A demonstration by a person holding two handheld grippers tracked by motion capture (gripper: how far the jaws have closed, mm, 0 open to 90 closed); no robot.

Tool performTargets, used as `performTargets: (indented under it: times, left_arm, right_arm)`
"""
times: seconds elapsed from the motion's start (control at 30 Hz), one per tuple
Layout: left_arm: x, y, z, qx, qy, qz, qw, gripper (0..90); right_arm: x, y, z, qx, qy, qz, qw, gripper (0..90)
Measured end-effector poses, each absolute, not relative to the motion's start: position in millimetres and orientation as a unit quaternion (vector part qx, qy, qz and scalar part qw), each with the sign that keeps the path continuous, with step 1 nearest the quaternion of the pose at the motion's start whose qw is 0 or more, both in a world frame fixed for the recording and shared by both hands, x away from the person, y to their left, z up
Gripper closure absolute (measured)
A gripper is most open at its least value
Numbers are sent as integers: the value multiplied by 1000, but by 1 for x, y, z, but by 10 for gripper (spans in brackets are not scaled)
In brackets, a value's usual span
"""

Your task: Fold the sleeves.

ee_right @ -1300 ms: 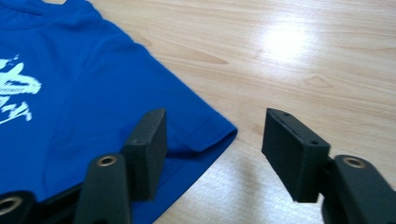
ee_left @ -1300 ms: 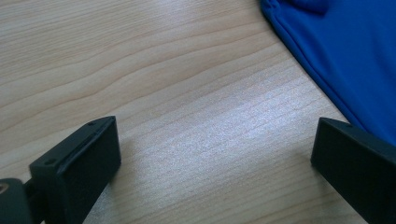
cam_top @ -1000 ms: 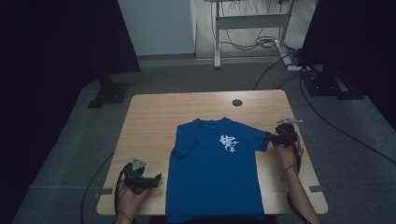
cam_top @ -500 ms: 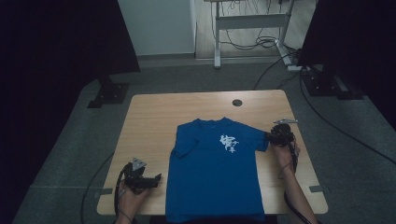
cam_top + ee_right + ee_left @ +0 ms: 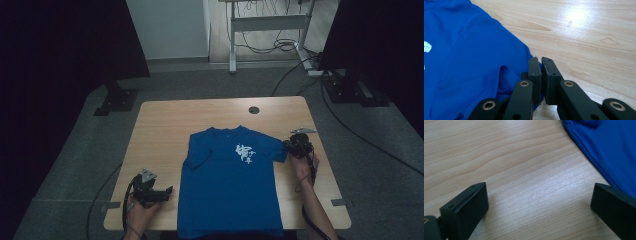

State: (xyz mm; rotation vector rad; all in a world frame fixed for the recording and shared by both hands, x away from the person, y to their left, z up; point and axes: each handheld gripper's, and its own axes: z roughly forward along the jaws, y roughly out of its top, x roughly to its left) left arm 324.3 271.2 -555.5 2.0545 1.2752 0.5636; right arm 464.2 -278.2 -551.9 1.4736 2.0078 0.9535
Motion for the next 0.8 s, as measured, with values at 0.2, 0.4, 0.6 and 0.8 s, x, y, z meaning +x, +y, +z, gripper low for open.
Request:
performTargets:
  times: [0.2,0.4,0.6,0.8]
  left_arm:
    - [324,271,-555,783,486,215,323,15]
    - [324,271,-555,783,486,215,323,15]
    - [324,271,-555,783,486,215,323,15]
    - [324,271,-555,783,486,215,323,15]
  right_arm:
    - [458,-272,-546,522,735,358,241,856]
    - [453,-261,-538,509,739,369,242,856]
    - [449,-249,-531,497,742,384,235,856]
    - [447,-240,-529,486,748,389,230,855]
